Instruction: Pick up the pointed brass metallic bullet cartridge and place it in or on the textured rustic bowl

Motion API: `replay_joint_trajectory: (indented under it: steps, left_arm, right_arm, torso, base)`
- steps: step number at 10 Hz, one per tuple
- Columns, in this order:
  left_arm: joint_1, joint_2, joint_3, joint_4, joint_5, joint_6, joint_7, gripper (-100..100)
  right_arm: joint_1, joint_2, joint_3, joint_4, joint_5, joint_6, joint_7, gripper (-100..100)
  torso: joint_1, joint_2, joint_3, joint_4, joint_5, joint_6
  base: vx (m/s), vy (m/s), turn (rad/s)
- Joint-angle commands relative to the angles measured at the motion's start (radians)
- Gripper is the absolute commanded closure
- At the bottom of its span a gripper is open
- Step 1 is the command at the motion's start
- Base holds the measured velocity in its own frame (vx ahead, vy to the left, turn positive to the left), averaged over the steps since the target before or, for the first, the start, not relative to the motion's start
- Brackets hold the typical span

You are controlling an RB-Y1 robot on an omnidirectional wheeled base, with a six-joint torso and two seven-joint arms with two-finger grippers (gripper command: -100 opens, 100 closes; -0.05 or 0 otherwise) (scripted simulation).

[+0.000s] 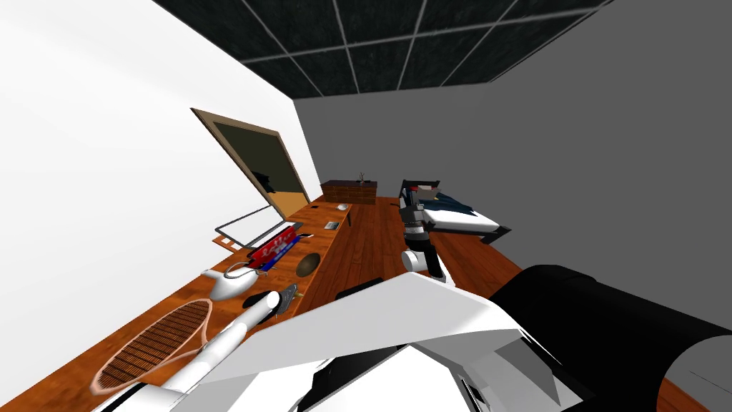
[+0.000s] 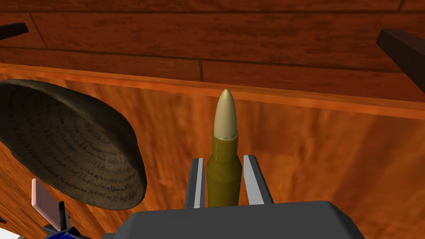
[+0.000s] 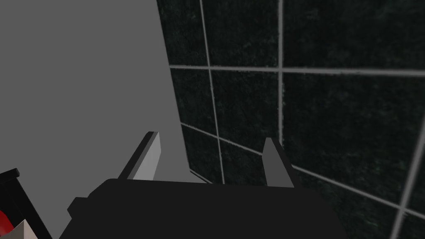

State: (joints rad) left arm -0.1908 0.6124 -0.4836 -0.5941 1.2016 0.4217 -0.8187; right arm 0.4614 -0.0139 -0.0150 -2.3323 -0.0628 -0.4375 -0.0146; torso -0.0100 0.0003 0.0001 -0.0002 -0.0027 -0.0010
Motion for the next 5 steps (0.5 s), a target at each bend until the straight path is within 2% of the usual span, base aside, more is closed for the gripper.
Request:
replay_joint_trajectory:
  steps: [1, 2, 5]
  left_arm:
    - [-0.009, 0.017, -0.011, 0.003, 0.035, 0.015, -0.037, 100]
    - [-0.009, 0.017, -0.011, 0.003, 0.035, 0.015, -0.037, 100]
    - [-0.020, 0.046, -0.031, -0.006, 0.077, 0.039, -0.066, 100]
  right_arm:
    - [0.000, 0.000, 0.000, 0.000, 0.000, 0.000, 0.000, 0]
    - [0.000, 0.000, 0.000, 0.000, 0.000, 0.000, 0.000, 0]
    - [0.000, 0.000, 0.000, 0.000, 0.000, 0.000, 0.000, 0]
  torso:
    - [0.000, 0.000, 0.000, 0.000, 0.000, 0.000]
    - [0.001, 0.000, 0.000, 0.000, 0.000, 0.000]
    - [0.004, -0.001, -0.001, 0.000, 0.001, 0.000]
  base:
    - [-0.012, -0.093, 0.047]
    - [-0.011, -0.060, 0.018]
    - [-0.001, -0.056, 0.029]
